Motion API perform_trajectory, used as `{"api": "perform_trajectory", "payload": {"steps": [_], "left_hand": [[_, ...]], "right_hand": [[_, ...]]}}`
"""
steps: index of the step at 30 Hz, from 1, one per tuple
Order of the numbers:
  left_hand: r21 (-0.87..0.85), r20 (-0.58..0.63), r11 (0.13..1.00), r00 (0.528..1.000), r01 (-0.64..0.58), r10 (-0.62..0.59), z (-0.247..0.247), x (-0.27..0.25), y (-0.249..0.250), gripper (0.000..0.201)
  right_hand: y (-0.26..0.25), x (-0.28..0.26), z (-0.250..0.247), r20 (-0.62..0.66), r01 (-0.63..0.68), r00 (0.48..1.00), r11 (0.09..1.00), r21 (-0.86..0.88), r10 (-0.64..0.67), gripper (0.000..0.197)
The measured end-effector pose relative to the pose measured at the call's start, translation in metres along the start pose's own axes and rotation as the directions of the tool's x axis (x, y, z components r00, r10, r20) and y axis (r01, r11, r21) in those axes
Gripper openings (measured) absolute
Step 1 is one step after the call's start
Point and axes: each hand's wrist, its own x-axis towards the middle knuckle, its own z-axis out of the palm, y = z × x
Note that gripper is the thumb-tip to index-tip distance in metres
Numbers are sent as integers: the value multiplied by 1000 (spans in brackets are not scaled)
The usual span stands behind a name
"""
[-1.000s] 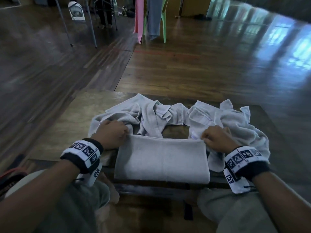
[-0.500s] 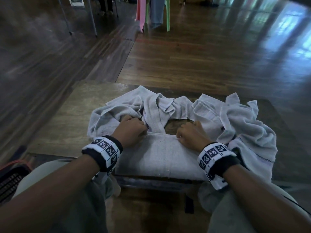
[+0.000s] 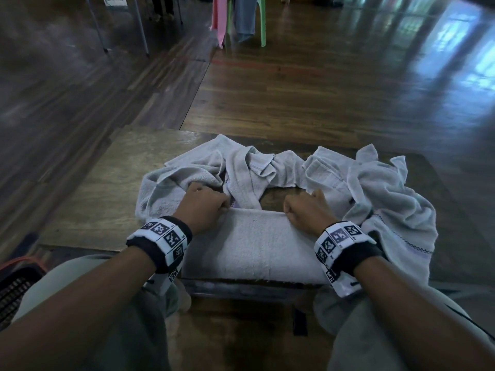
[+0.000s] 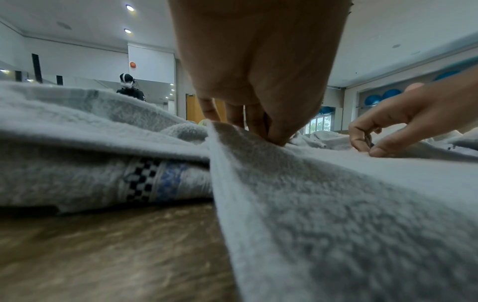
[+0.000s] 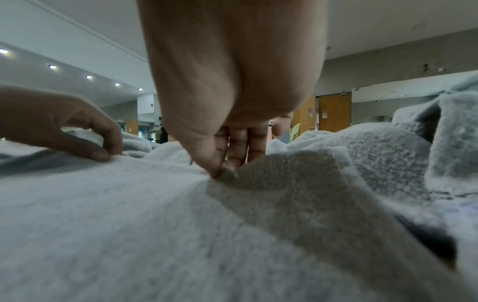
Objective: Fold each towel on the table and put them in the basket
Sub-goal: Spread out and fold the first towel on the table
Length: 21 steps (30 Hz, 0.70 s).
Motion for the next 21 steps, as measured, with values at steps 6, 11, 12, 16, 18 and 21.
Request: {"api": "perform_trajectory", "payload": {"steps": [6,11,12,16,18,21], "left_hand": [[58,5,998,1000,29,-29,-9,-5,-12,20],[-33,11,997,998,69,-69,-18,-16,-27,12],[-36,12,996,997,81,-81,-18,-18,-29,11],[-52,28,994,995,100,-99,-18,-21,-33,8],[-44,24,994,995,102,-101,-18,-21,-32,9],[-1,10,994,994,113,-113,-17,-21,-30,12]], "right_hand": [[10,-10,-2,-38,-6,999,996,-91,3,8],[25,-20,-12,-5,-41,999,991,-126,41,15],[27,-21,-13,-6,-46,999,991,-124,46,14],[28,-22,-12,-35,-53,998,997,-63,51,10],[30,-24,-13,-52,-68,997,997,-48,65,10],[29,-24,-13,-63,-83,995,994,-76,78,12]]}}
